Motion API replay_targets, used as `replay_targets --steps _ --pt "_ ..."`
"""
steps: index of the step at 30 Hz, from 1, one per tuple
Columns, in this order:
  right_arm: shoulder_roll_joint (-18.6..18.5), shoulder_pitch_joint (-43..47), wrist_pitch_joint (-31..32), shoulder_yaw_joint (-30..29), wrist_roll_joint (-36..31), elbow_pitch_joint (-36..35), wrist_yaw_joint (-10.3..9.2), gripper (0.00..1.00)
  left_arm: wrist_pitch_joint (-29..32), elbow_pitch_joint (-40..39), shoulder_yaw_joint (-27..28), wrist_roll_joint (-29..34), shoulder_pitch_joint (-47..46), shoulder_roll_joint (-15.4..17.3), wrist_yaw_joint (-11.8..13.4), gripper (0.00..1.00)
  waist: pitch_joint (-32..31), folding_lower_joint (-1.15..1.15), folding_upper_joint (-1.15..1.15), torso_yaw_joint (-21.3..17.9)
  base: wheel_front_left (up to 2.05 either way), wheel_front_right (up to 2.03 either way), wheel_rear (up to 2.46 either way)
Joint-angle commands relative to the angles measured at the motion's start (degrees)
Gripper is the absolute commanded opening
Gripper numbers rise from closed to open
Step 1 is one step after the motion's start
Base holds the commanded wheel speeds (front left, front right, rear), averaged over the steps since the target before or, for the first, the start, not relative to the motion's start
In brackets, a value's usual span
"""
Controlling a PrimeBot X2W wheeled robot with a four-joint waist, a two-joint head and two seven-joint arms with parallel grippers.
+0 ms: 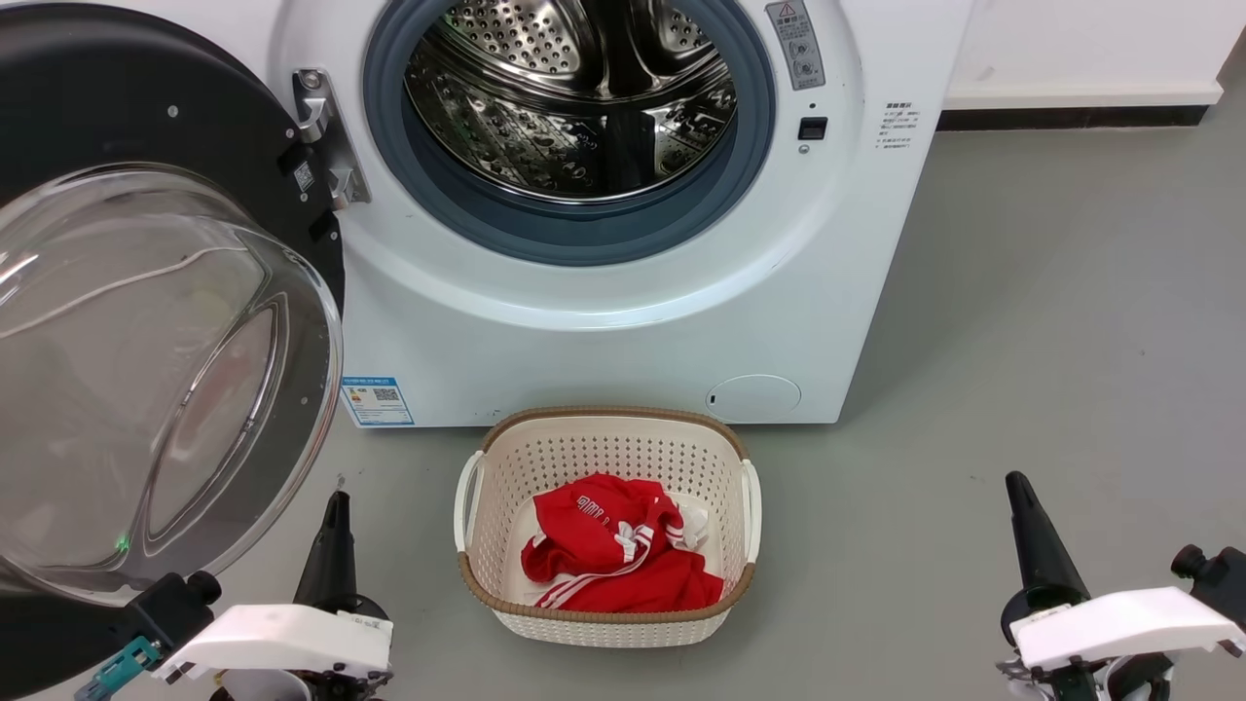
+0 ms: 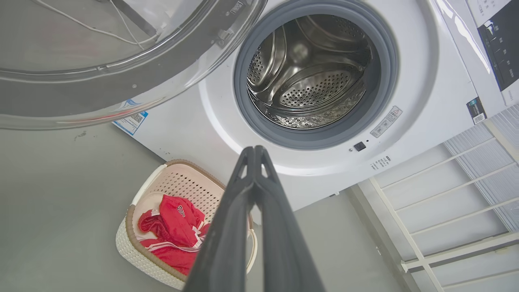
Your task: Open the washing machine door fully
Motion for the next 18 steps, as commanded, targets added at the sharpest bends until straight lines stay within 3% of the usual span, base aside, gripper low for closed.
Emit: replay_targets --steps 1,18 --pt "-0.44 -1.38 0.28 -0.19 1.72 -0.39 0.00 0.00 0.31 -0.35 0.23 -1.53 -1.37 0.10 -0.33 0.00 -0.01 0.00 0.00 0.01 0.00 0.00 0.00" --pt "-0.52 -2.57 2.50 -1.10 13.07 0.79 0.00 0.00 3.24 1.02 1.09 -13.48 -2.50 0.12 -1.31 0.00 -0.20 0.00 0.00 0.22 0.00 0.00 0.00"
